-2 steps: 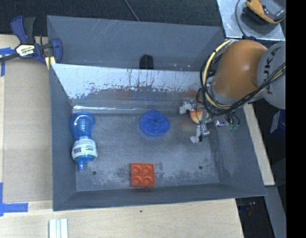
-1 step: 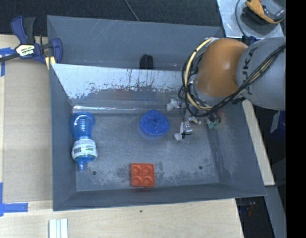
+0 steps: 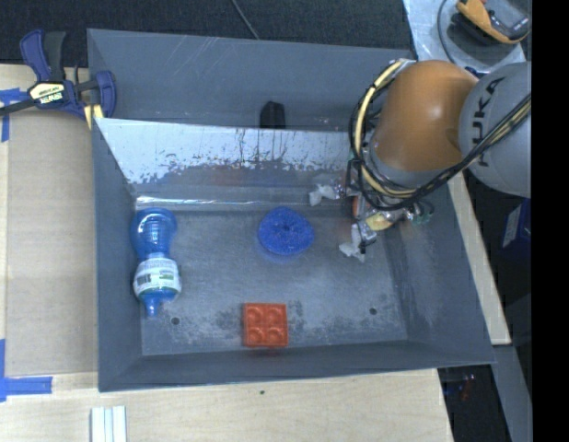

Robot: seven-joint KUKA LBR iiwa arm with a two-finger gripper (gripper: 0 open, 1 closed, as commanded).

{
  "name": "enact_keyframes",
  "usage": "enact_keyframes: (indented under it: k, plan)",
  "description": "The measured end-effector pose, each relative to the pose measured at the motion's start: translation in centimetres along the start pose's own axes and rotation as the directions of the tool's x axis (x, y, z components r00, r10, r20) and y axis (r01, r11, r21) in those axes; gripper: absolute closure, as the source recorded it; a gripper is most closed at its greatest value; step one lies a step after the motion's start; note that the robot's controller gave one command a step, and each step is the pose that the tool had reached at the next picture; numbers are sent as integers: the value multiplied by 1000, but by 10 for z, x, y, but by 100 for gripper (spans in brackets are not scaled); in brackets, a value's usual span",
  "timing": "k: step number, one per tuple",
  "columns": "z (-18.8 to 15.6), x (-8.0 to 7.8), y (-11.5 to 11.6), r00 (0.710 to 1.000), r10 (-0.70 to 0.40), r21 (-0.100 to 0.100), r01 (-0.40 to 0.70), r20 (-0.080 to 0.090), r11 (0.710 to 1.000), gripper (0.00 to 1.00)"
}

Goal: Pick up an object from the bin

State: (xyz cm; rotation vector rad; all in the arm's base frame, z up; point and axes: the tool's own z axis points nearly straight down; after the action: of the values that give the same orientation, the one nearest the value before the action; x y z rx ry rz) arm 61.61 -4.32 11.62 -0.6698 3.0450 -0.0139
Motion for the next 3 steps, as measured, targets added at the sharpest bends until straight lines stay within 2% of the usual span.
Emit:
enact_keyframes:
  k: [1, 2, 3]
  plan:
    - [27, -15, 33, 991, 132, 0, -132, 1, 991, 0]
    - [46, -20, 66, 989, 145, 5, -145, 6, 989, 0]
    - [44, -44, 101, 993, 114, 2, -114, 9, 994, 0]
